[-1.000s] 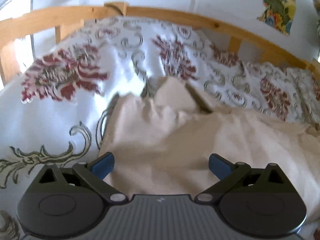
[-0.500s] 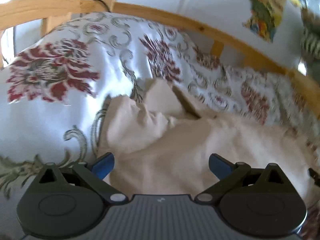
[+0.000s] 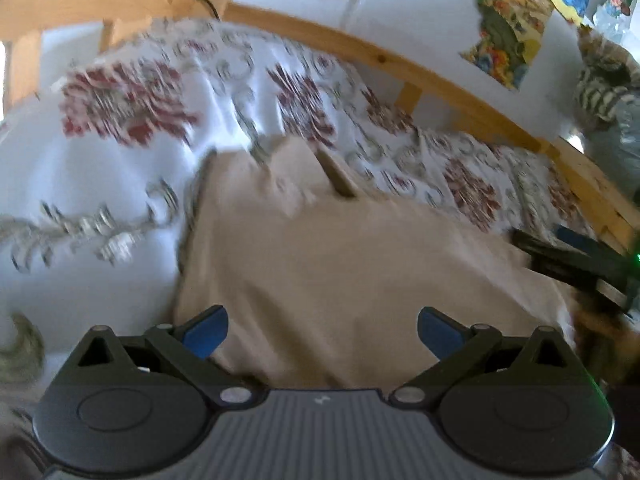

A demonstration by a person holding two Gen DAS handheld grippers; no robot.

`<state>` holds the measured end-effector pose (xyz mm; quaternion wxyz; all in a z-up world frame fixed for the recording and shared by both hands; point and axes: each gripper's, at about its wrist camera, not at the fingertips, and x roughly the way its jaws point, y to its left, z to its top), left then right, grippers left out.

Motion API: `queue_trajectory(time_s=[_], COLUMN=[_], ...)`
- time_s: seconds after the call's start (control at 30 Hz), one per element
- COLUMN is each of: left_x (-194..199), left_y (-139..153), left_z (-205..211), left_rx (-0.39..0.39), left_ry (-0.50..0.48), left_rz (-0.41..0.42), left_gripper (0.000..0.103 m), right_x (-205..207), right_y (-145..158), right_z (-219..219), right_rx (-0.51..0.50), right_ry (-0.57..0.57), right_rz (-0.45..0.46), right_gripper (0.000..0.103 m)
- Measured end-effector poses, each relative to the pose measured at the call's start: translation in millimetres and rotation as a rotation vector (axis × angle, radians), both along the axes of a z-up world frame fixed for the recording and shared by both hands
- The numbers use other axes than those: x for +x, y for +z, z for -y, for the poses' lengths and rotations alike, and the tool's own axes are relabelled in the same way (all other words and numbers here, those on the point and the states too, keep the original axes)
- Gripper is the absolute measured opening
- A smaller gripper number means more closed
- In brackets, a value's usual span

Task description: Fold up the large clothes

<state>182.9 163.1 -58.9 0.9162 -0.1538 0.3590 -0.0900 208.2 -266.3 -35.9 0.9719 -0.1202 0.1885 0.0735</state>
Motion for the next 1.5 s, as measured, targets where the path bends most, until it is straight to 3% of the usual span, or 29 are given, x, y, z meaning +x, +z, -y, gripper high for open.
queue_trajectory(time_s=[0.13, 0.27, 0.47, 0.53, 0.6, 0.77, 0.9, 0.97, 1.1, 1.17, 1.23, 1.37, 1.47, 1.5], left_x=[-3, -2, -5, -12, -21, -16, -3, 1, 7, 10, 12, 6, 6, 8], left_y=[-7, -17, -25, -29, -31, -37, -42, -45, -47, -45, -42, -43, -49, -50], left_z=[-1, -4, 5, 5, 4, 6, 7, 11, 25, 27, 21, 8, 7, 9], left_rx=[-0.038, -0.055, -0.069, -0.122, -0.173, -0.216, -0.271, -0.271, -0.205, -0.187, -0.225, -0.332, -0.345, -0.342], left_ry=[-0.017, -0.011, 0.074, 0.099, 0.094, 0.121, 0.256, 0.302, 0.342, 0.341, 0.341, 0.404, 0.41, 0.407], left_rz=[-0.048, -0.08, -0.107, -0.141, -0.121, -0.11, -0.099, -0.082, -0.072, -0.087, -0.112, -0.108, -0.094, -0.089], left_gripper=[0.102, 0.102, 0.102, 0.102, 0.102, 0.102, 0.102, 0.102, 0.102, 0.102, 0.101, 0.076, 0.077, 0.082], right_x=[31, 23, 23, 13, -6, -41, -71, -80, -82, -77, -77, -77, -76, -76], right_y=[-42, -55, -52, -40, -25, -12, -19, -30, -54, -56, -57, -58, -57, -57], right_z=[-26, -27, -20, -9, -1, -5, -19, -19, -4, -3, -7, -5, -4, -4], right_rx=[-0.109, -0.09, -0.044, 0.007, 0.035, -0.065, -0.149, -0.149, -0.012, -0.014, -0.037, -0.019, -0.021, -0.02], right_ry=[0.021, 0.006, 0.017, 0.027, 0.006, -0.025, -0.013, -0.03, -0.054, -0.062, -0.067, -0.063, -0.062, -0.062], right_rz=[-0.19, -0.11, -0.113, -0.106, -0.075, -0.17, -0.089, -0.039, -0.025, -0.058, -0.055, -0.061, -0.06, -0.061], right_gripper=[0.102, 0.102, 0.102, 0.102, 0.102, 0.102, 0.102, 0.102, 0.102, 0.102, 0.102, 0.102, 0.102, 0.102])
